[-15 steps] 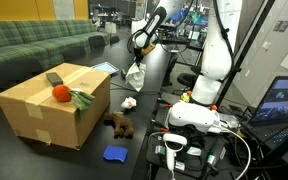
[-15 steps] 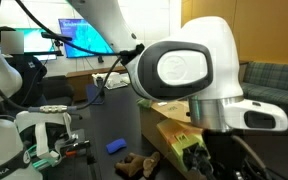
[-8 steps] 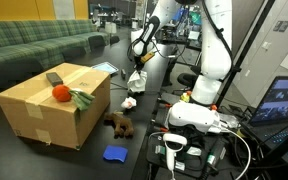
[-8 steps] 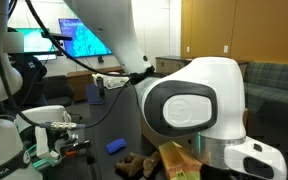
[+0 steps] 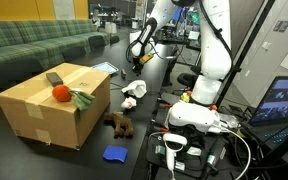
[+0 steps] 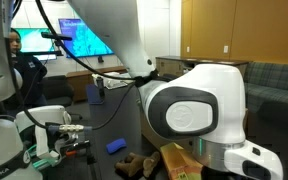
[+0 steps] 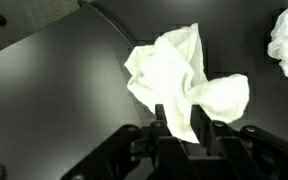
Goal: Swap the things on the box with the things on the table
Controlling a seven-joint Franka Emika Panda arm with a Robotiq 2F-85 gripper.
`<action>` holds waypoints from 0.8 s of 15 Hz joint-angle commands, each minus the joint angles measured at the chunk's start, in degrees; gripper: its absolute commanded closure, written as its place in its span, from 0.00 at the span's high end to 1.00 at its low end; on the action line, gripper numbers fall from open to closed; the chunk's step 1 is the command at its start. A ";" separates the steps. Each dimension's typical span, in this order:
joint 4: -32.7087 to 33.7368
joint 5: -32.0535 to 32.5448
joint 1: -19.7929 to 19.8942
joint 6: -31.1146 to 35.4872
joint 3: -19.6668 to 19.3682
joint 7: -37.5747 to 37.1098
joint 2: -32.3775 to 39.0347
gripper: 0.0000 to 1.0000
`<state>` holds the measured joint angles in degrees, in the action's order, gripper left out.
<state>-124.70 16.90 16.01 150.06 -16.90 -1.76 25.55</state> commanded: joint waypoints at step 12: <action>-16.86 -17.93 3.28 0.96 11.78 23.80 -10.41 1.00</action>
<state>-136.07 3.83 17.19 150.06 -7.94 15.12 19.07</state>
